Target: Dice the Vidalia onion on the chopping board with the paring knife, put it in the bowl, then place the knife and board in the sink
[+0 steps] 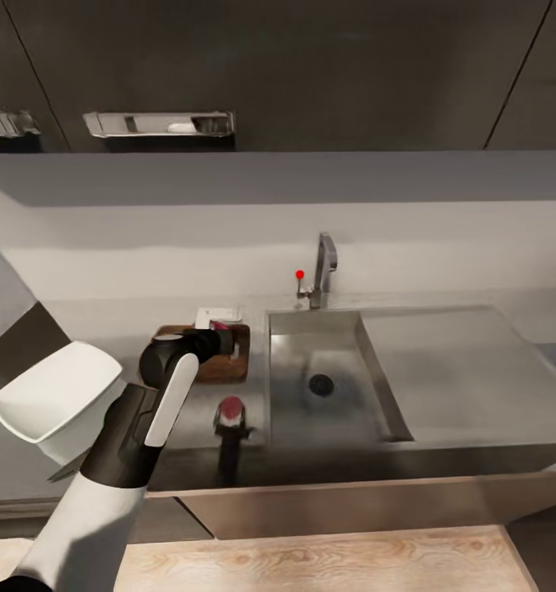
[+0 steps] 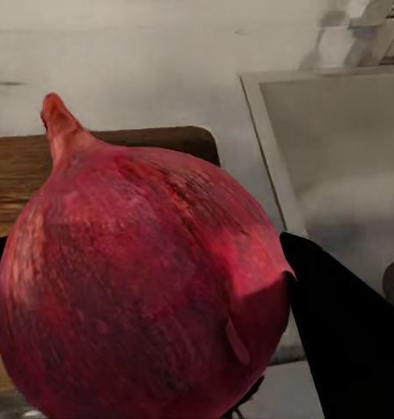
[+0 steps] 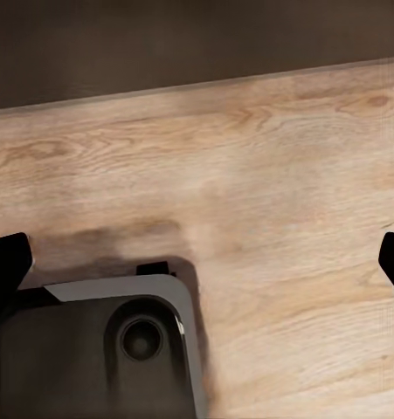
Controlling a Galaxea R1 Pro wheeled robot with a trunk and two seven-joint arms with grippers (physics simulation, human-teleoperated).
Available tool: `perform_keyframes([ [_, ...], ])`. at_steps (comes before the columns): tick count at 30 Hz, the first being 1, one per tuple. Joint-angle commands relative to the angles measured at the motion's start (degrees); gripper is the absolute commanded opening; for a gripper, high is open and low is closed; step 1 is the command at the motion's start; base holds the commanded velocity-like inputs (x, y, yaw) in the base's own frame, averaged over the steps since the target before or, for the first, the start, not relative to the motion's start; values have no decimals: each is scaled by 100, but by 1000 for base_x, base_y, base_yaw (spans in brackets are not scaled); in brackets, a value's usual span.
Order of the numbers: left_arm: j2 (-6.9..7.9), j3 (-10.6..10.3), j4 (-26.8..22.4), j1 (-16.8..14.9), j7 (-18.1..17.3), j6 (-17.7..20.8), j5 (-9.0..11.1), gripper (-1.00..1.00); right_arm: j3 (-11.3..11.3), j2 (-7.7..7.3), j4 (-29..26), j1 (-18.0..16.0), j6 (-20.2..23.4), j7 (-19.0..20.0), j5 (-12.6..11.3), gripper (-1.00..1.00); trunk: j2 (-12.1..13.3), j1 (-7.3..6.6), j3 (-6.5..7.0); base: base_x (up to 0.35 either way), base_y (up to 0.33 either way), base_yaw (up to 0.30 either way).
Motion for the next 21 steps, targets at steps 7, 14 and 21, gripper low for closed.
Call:
perform_keyframes([
  [7, 74, -9, 19, 0, 56, 14, 53, -100, -32, 0, 2, -3, -18, -16, 58, 100, -8, 4, -9, 184, 314, 0],
  [14, 94, -15, 64, 19, 55, 10, 55, -100, -32, 2, 2, -3, -18, -16, 58, 100, -8, 4, -9, -6, 187, 0],
  [21, 94, -18, 153, 79, 50, 10, 62, -100, -32, -1, 2, -3, -14, -16, 58, 100, -8, 4, -23, -3, 14, 0],
])
